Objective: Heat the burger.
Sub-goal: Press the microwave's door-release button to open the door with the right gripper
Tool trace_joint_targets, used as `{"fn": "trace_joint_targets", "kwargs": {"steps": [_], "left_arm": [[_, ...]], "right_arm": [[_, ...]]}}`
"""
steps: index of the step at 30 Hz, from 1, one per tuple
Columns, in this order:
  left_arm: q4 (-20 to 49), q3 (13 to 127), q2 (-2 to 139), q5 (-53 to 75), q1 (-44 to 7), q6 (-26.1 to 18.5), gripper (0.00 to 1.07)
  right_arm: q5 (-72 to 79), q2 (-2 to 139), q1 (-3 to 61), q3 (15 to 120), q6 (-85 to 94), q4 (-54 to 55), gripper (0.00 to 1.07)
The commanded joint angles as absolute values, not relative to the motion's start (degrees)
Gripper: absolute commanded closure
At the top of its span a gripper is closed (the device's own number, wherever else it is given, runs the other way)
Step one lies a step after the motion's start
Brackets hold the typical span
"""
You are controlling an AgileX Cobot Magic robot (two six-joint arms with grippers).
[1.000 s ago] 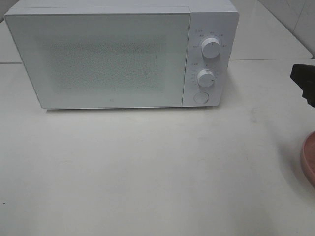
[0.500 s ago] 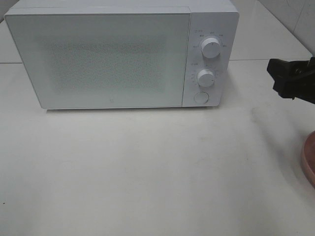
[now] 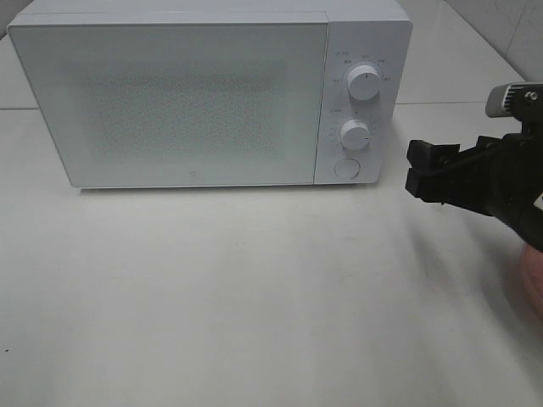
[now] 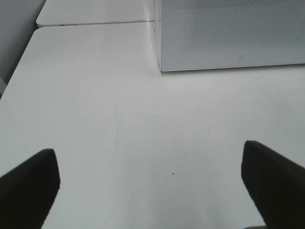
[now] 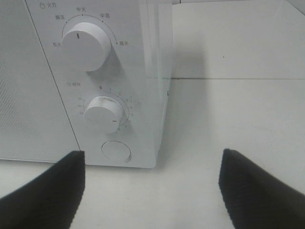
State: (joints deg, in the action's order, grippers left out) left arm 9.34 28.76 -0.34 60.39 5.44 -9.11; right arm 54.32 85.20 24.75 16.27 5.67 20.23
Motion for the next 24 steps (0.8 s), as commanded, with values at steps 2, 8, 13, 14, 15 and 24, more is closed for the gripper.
{"fn": "trace_joint_targets", "kwargs": {"steps": [2,8,13,14,15,24], "left_arm": [[9.51,28.53,-1.72,59.64,5.21,-8.94,0.09],[9.51,28.53,-1.72,59.64,5.21,-8.94,0.09],[9.51,28.53,-1.72,59.64,5.21,-8.94,0.09],[9.51,28.53,-1.72,59.64,5.21,-8.94,0.09],[9.51,28.53,-1.72,59.64,5.21,-8.94,0.09],[9.51,28.53,-1.72,59.64,5.21,-8.94,0.09]], "right_arm": [[62.45,89.27,31.97,16.21,8.37,32.03,0.32],[70.13,94.37,39.02,16.21,8.65,39.65,0.32],[72.42,97.86,43.37,16.21,8.65,43.54,0.32],[72.42,97.86,43.37,16.21,8.65,43.54,0.32],[72.88,99.06,44.86,16.21,8.65,44.58,0.32],[73.11,101.01,47.10,16.39,8.59,46.87,0.33]]}}
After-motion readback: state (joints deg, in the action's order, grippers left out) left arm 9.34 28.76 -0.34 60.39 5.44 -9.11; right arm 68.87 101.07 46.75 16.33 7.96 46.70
